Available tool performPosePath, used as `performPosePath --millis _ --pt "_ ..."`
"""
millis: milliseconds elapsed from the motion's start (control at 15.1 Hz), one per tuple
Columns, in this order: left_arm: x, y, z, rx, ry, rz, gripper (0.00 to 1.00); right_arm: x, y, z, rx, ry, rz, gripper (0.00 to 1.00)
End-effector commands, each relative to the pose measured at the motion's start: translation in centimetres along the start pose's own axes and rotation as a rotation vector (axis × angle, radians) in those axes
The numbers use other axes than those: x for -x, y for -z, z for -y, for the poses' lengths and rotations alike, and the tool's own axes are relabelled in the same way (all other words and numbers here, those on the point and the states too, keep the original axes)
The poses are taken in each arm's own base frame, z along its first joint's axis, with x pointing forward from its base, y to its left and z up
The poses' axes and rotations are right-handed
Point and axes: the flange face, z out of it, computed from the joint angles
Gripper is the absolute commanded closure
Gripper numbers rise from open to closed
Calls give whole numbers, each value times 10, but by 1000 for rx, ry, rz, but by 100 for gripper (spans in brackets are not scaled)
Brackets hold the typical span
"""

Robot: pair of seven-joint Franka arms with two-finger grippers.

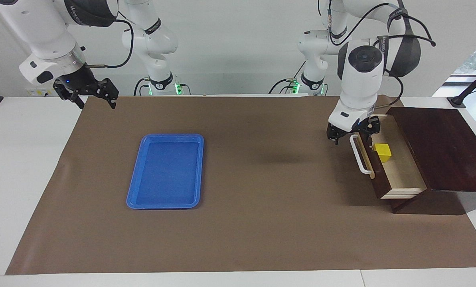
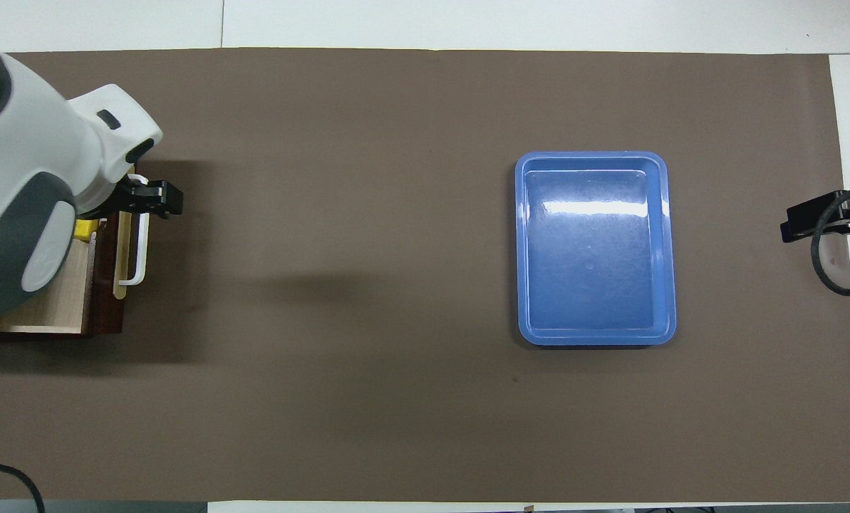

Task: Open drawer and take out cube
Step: 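Pull the drawer open toward the tray with the left gripper, then lower the left gripper into the drawer and grasp the yellow cube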

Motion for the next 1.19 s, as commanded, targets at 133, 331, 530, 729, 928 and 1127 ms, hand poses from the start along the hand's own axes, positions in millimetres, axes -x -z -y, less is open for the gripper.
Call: performPosePath --millis 133,331,530,729,928,1127 --pt "6 1 61 81 173 34 0 5 1 -3 9 19 -4 0" --pt "-1 -4 95 163 443 28 0 5 0 -4 9 21 -4 0" --pt "-8 -8 122 252 730 24 0 5 1 -4 9 22 -6 0" --pt "-6 -18 149 257 880 32 0 5 0 -4 9 24 -4 0" --pt "-4 -39 169 244 1042 81 0 5 -1 -5 8 22 -3 0" --pt "-12 -67 178 229 1329 138 0 5 -1 -5 8 23 -3 0"
